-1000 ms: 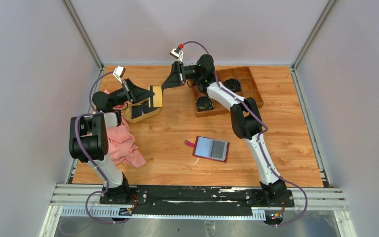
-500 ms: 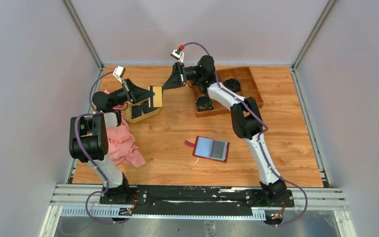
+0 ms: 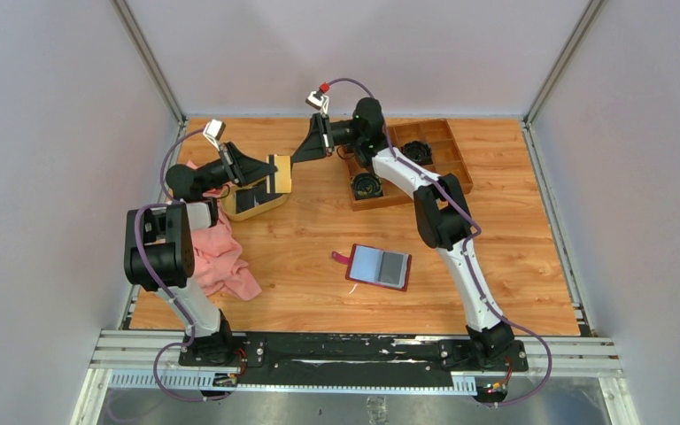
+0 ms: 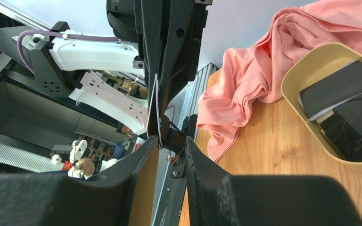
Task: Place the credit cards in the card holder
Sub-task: Pick up the credit card from the storage box.
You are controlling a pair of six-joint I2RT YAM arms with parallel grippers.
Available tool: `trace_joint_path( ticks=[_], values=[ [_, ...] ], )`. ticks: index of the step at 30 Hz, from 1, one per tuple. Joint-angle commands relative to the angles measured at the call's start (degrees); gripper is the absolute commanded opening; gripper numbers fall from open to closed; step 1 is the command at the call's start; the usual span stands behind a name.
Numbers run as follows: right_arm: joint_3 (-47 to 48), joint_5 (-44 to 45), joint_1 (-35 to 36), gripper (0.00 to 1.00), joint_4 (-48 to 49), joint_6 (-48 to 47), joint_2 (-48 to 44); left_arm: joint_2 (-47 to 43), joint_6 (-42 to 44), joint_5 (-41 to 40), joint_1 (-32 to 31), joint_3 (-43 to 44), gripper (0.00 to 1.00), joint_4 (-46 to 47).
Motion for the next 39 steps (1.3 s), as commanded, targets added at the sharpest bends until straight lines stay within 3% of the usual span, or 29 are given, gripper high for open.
trace_joint_path(
  ticks=[1,12,26,30,32,39],
  values=[
    [1.4,0.7,-0.6,0.30,-7.1,-5.1,-1.3,-2.1,0.1,1.2,-1.2,-0.3,0.00,3.6],
    [6.7,1.9,1.3,0.30,-20.4,-13.6,-0.8,0.8,0.0,1.0,-3.2,0.6,0.00,3.7],
    [8.7,1.6,2.6,0.26,-22.2,-15.4,0.3,4.8,-0.8,-0.3,-2.9,2.2,0.00,3.8],
    [11.2,0.4,1.4,0.50,-22.2,-15.5,-0.6,5.7,0.1,-0.7,-1.3,1.0,0.00,3.9],
    [11.9,0.1,0.2,0.57,-22.9,-16.4,-1.6,5.5,0.3,-0.8,-0.7,0.8,0.00,3.9],
    [5.9,-0.8,-2.7,0.61,-26.8,-23.3,-6.5,3.0,1.4,-1.1,-0.6,0.7,0.00,3.8]
  ],
)
